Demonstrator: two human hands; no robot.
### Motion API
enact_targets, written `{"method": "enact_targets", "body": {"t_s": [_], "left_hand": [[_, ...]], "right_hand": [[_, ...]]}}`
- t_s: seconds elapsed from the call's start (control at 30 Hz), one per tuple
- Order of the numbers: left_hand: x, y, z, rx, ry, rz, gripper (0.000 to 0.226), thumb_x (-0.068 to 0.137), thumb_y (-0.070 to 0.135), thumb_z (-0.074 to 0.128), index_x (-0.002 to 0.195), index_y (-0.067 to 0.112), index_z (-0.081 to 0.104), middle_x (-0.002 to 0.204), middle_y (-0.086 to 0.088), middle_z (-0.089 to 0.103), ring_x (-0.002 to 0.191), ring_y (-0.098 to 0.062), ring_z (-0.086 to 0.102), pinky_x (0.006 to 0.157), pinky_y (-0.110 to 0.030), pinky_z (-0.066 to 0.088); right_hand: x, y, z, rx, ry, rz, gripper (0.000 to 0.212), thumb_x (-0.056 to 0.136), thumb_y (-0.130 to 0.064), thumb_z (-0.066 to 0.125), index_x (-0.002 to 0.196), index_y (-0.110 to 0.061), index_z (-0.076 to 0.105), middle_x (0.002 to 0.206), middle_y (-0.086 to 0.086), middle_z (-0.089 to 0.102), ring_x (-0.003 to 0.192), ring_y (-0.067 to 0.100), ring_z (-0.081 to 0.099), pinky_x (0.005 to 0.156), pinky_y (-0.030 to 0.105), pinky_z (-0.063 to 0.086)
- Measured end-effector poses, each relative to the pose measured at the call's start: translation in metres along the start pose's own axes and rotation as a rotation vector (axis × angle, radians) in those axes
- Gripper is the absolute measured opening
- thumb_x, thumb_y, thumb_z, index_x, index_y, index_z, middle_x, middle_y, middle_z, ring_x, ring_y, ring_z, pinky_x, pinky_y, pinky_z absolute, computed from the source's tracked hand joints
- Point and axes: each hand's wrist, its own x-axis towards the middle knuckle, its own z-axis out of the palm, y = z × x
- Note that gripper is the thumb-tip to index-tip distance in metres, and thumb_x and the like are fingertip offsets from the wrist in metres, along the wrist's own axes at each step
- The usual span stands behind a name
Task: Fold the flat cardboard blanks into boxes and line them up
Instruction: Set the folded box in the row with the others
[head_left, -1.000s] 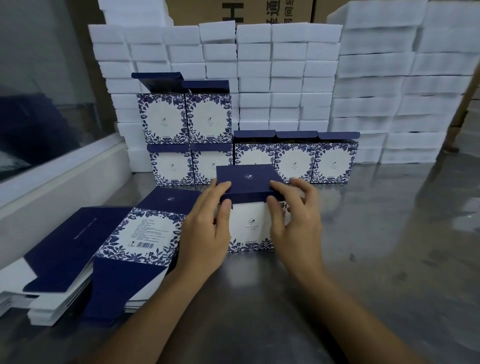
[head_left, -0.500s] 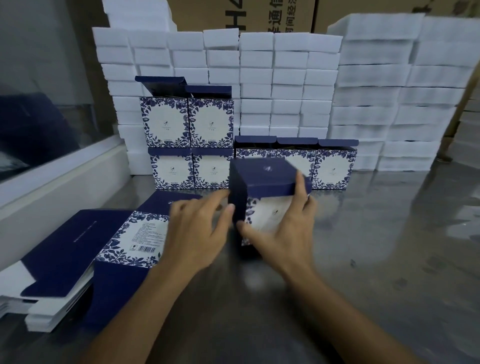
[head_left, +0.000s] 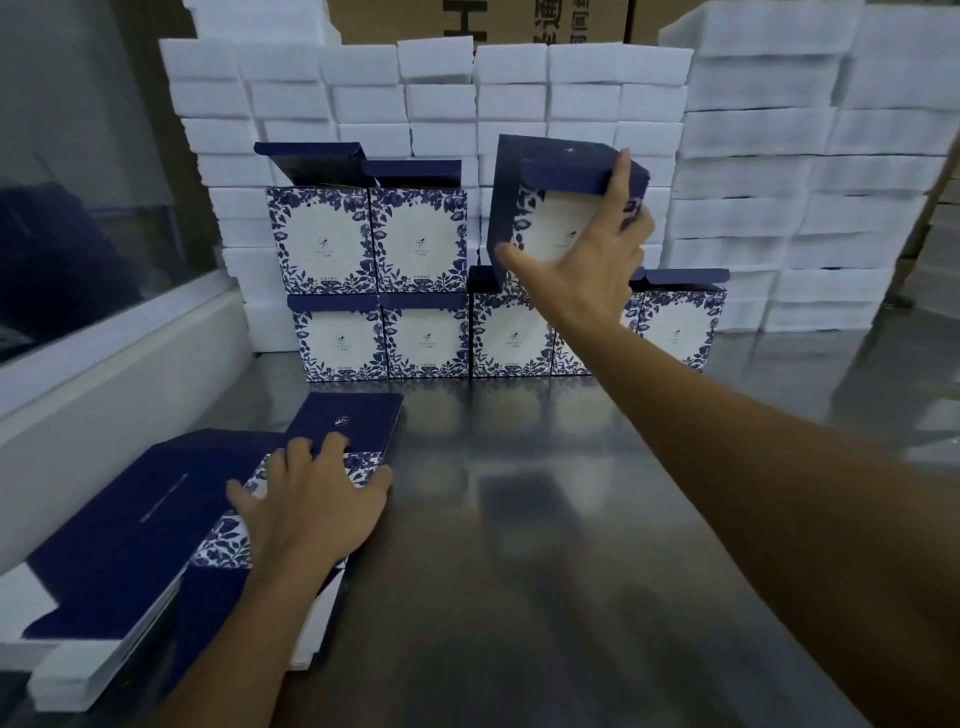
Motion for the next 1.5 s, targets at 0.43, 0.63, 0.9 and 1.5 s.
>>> {"method": "enact_targets", "body": {"t_s": [0.43, 0.63, 0.9, 1.5], "left_hand": [[0.004, 0.000, 0.004, -0.025, 0.036, -0.012, 0.062, 0.089, 0.071, 0.034, 0.141, 0.036, 0.036, 0.150, -0.001, 0.035, 0.140, -0.024, 0.027, 0.111, -0.062, 0.016], [0.004, 0.000, 0.004, -0.032, 0.033, -0.014, 0.062, 0.087, 0.070, 0.037, 0.140, 0.036, 0.037, 0.148, -0.001, 0.036, 0.139, -0.024, 0.028, 0.111, -0.061, 0.016], [0.002, 0.002, -0.006, -0.119, 0.054, -0.028, 0.058, 0.085, 0.059, 0.051, 0.132, 0.024, 0.052, 0.133, -0.004, 0.055, 0.124, -0.028, 0.049, 0.108, -0.053, 0.029], [-0.009, 0.003, -0.022, -0.245, 0.104, -0.030, 0.040, 0.087, 0.047, 0.061, 0.110, 0.015, 0.063, 0.110, -0.013, 0.067, 0.099, -0.037, 0.059, 0.073, -0.035, 0.036]], "right_hand": [[0.017, 0.025, 0.062, -0.406, -0.333, -0.027, 0.074, 0.094, -0.051, 0.060, 0.155, -0.035, 0.021, 0.166, 0.005, -0.020, 0.153, 0.038, 0.004, 0.110, 0.065, 0.033], [0.006, 0.042, 0.049, -0.586, -0.663, -0.023, 0.044, 0.093, -0.044, 0.059, 0.126, -0.016, 0.063, 0.140, 0.006, 0.053, 0.131, 0.031, 0.046, 0.110, 0.055, 0.030], [-0.046, 0.077, 0.007, -0.271, -0.759, 0.060, 0.030, 0.093, -0.031, 0.067, 0.113, -0.011, 0.073, 0.112, 0.010, 0.072, 0.105, 0.025, 0.065, 0.091, 0.032, 0.050], [-0.137, 0.099, -0.066, 0.370, -0.437, 0.350, 0.017, 0.091, -0.008, 0.066, 0.076, -0.011, 0.070, 0.067, 0.003, 0.068, 0.060, 0.010, 0.060, 0.060, 0.025, 0.049]]}}
